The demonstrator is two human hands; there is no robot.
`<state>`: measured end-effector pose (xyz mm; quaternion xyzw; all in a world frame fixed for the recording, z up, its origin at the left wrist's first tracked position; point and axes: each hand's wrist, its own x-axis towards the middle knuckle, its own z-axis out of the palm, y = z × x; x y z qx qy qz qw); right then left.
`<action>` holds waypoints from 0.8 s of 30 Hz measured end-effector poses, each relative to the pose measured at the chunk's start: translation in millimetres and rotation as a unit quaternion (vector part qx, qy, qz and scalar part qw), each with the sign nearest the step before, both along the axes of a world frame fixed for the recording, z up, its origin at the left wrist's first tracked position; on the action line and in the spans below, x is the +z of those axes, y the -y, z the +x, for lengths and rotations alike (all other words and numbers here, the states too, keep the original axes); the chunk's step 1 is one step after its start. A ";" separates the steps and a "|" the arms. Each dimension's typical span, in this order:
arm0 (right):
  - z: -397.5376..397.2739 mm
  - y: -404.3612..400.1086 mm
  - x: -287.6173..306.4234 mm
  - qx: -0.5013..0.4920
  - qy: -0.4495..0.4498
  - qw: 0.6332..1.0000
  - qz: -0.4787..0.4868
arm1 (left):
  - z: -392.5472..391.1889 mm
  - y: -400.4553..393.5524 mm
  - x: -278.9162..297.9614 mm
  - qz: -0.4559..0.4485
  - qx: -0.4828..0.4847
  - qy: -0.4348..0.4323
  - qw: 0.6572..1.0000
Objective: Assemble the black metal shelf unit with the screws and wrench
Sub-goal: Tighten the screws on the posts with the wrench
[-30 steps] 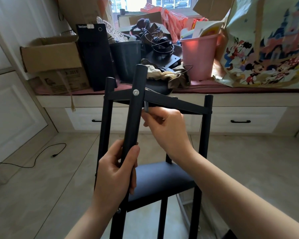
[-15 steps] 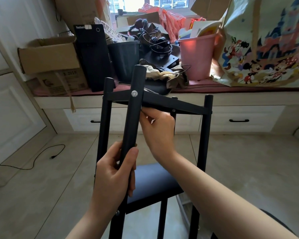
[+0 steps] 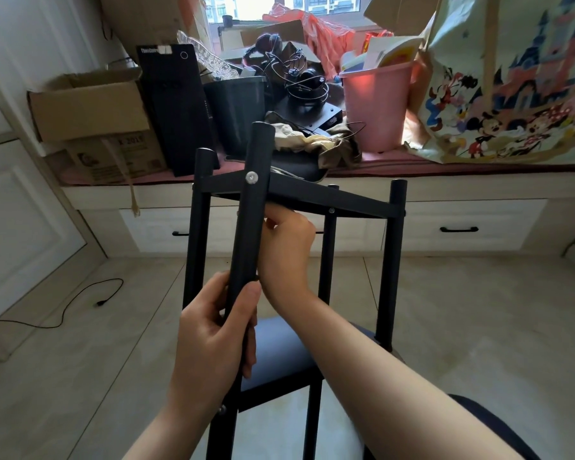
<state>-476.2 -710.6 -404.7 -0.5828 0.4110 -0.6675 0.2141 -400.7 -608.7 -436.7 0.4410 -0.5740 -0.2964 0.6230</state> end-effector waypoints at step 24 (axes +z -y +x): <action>-117.7 3.8 -28.1 -0.003 -0.246 0.943 0.224 | 10.2 5.9 -5.0 -0.004 0.000 -0.018 1.000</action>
